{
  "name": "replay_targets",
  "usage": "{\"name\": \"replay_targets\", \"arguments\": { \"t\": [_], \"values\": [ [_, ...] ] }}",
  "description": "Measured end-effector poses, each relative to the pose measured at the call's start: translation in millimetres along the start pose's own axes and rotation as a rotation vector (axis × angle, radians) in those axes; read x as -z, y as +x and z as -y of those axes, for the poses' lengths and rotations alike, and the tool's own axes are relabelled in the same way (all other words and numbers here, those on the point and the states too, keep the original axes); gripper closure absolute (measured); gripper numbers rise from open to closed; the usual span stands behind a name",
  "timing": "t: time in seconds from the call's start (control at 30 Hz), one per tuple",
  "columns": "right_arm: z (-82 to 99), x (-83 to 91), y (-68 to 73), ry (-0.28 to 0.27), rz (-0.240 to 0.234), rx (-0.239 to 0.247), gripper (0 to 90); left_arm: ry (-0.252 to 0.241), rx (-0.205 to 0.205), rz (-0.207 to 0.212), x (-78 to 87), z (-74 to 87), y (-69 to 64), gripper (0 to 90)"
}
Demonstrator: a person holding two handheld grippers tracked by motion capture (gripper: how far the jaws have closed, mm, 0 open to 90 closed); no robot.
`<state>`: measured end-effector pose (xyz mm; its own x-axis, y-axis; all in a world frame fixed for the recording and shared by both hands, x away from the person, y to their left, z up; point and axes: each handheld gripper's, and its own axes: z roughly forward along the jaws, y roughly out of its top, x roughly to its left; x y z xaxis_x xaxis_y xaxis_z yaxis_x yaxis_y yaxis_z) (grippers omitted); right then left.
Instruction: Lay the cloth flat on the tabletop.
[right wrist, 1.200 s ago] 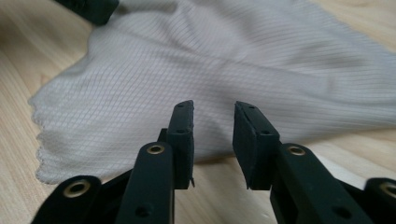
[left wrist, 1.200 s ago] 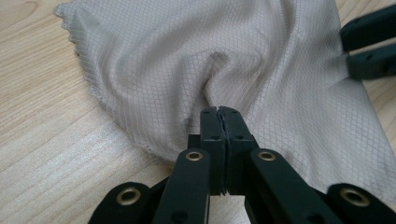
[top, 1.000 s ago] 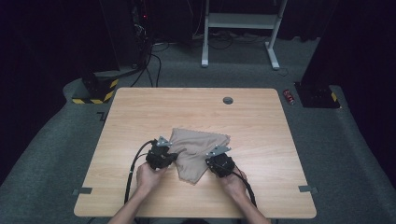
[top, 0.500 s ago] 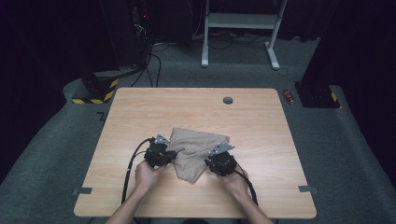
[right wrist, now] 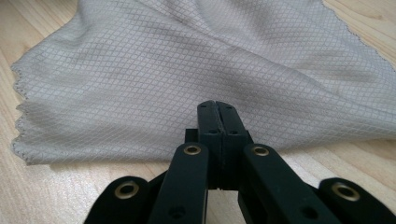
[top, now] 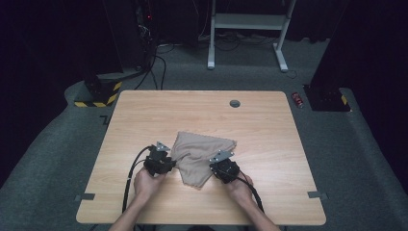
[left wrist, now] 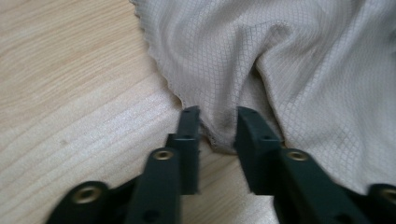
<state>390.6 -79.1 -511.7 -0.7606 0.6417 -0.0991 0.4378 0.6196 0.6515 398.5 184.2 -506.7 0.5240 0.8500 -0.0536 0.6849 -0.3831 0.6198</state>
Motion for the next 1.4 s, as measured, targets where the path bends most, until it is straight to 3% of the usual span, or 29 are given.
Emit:
{"name": "replay_targets", "arguments": {
  "t": [0.1,0.2,0.47,0.5,0.57,0.6,0.63,0.83,0.93,1.03,1.1,1.17,1.27,1.33,1.4],
  "values": [
    [-1.0,2.7,-4.6,-0.007,0.005,-0.011,90.0,0.006,-0.02,0.016,-1.4,-2.2,-2.1,87.1],
    [-3.7,11.4,-12.7,-0.028,0.013,-0.035,90.0,0.006,-0.039,0.005,-1.9,-5.1,-3.6,89.5],
    [-8.9,36.4,-46.4,-0.071,0.054,-0.098,90.0,-0.066,0.022,-0.007,18.0,-21.7,16.5,89.2],
    [-9.5,35.1,-48.7,-0.078,0.061,-0.11,90.0,-0.054,0.021,-0.032,15.5,-24.6,15.2,87.9],
    [-9.7,29.4,-50.0,-0.077,0.062,-0.127,89.0,-0.039,0.041,-0.04,8.5,-25.1,11.8,76.7],
    [-8.5,24.7,-48.8,-0.083,0.043,-0.141,81.9,-0.037,0.04,-0.037,6.4,-23.8,9.7,68.3],
    [-7.5,22.9,-47.3,-0.091,0.031,-0.147,78.6,-0.042,0.032,-0.031,4.5,-20.3,5.5,65.5],
    [6.7,35.3,-20.0,-0.155,-0.02,-0.112,71.8,-0.088,-0.036,-0.009,16.3,-2.3,-9.3,60.5],
    [15.3,35.3,-3.2,-0.125,-0.055,-0.054,67.2,-0.08,-0.06,-0.013,17.6,4.1,-11.9,60.5],
    [18.0,26.3,2.4,-0.098,-0.069,-0.043,64.3,-0.064,-0.058,0.011,13.0,6.9,-14.2,60.1],
    [17.9,19.1,3.8,-0.076,-0.057,-0.036,64.7,-0.05,-0.065,0.003,7.1,5.8,-15.9,58.6],
    [18.2,13.6,4.8,-0.047,-0.052,-0.02,71.2,-0.047,-0.064,0.002,1.5,3.5,-16.8,58.2],
    [18.7,11.5,3.0,-0.048,-0.062,0.0,79.0,-0.037,-0.068,0.013,-6.1,-2.2,-17.2,64.7],
    [16.2,11.3,1.5,-0.029,-0.049,0.018,87.1,-0.025,-0.104,0.029,-8.9,-9.5,-19.0,78.5],
    [12.8,11.9,-1.2,-0.009,-0.061,0.017,88.6,-0.024,-0.12,0.034,-7.3,-14.7,-20.4,88.9]
  ]
}}
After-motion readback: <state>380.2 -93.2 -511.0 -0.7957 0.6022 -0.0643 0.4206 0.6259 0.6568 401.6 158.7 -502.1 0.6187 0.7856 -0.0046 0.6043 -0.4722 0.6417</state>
